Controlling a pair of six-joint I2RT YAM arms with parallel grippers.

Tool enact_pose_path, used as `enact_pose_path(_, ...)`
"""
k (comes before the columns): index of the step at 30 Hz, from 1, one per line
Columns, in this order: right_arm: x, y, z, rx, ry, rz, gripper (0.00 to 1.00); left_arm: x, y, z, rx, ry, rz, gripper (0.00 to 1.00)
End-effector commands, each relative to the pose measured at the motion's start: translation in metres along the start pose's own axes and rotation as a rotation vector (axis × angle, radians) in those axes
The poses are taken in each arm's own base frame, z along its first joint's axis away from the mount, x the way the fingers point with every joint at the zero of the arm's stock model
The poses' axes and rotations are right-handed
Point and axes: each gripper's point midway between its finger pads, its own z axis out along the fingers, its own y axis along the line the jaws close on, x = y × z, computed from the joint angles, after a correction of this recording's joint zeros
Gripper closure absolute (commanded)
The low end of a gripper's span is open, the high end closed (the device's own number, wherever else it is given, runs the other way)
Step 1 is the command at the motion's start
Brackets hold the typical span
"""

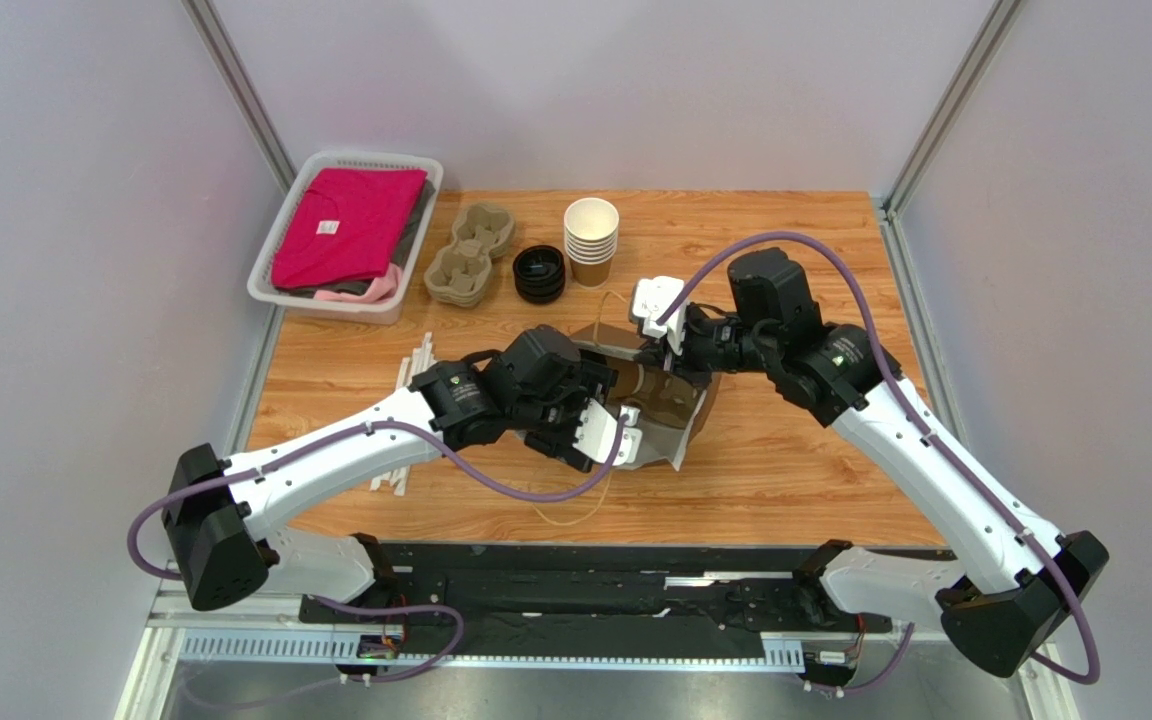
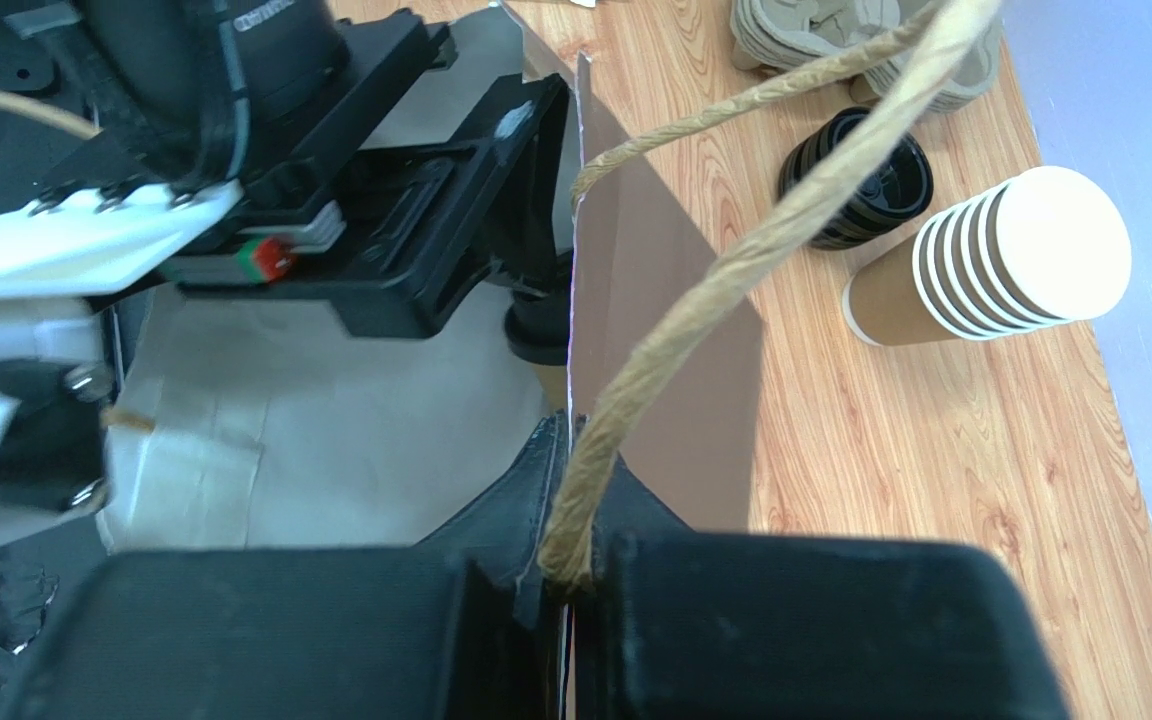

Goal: Pack the takeout coffee

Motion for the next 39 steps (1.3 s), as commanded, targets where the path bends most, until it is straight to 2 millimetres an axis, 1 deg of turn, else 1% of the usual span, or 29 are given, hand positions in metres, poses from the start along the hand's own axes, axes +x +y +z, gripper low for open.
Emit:
enact_pose_path(1,-0.014,-0.009,-0.001,0.048,-0.048,-0.019,1.0,-0.016,0.016,-0.009,-0.073,-0.011,0.091,0.13)
enact_pose_path(5,-0.01,-0.01,0.003,0.052,-0.033,-0.013,1.0,-0.018,0.02,-0.012,-0.06,0.022,0.107,0.13)
enact_pose_path(7,-0.01,-0.009,0.003,0.051,-0.033,-0.009,1.0,-0.017,0.017,-0.01,-0.027,0.042,0.107,0.13)
enact_pose_path(8,-0.01,-0.01,0.003,0.054,-0.036,-0.009,1.0,-0.021,0.021,-0.011,-0.025,0.036,0.101,0.13)
enact_pose_path(10,-0.011,-0.009,0.003,0.055,-0.04,-0.008,1.0,-0.023,0.018,-0.011,0.009,0.04,0.074,0.13)
enact_pose_path(11,-0.012,-0.008,0.004,0.054,-0.043,-0.009,1.0,-0.021,0.015,-0.005,0.03,0.053,0.055,0.13)
enact_pose_path(14,-0.013,-0.007,0.003,0.054,-0.045,-0.006,1.0,-0.016,0.008,0.001,0.062,0.076,0.028,0.13)
enact_pose_path(19,-0.016,-0.004,0.0,0.045,-0.06,-0.003,1.0,-0.009,0.006,0.014,0.059,0.101,0.037,0.12)
enact_pose_path(23,-0.017,-0.001,0.0,0.034,-0.066,-0.001,1.0,0.0,0.007,0.021,0.043,0.14,0.054,0.11)
enact_pose_path(26,-0.016,0.0,0.0,0.027,-0.066,0.001,1.0,0.003,0.006,0.026,0.041,0.149,0.061,0.11)
enact_pose_path(30,-0.016,0.003,0.002,0.009,-0.069,0.007,1.0,0.002,0.007,0.032,0.033,0.135,0.075,0.1)
enact_pose_path(35,-0.017,0.006,0.003,-0.005,-0.074,0.009,1.0,0.008,0.005,0.041,0.05,0.161,0.106,0.08)
enact_pose_path(39,-0.016,0.007,0.004,-0.018,-0.073,0.014,1.0,0.009,0.006,0.044,0.06,0.172,0.111,0.07)
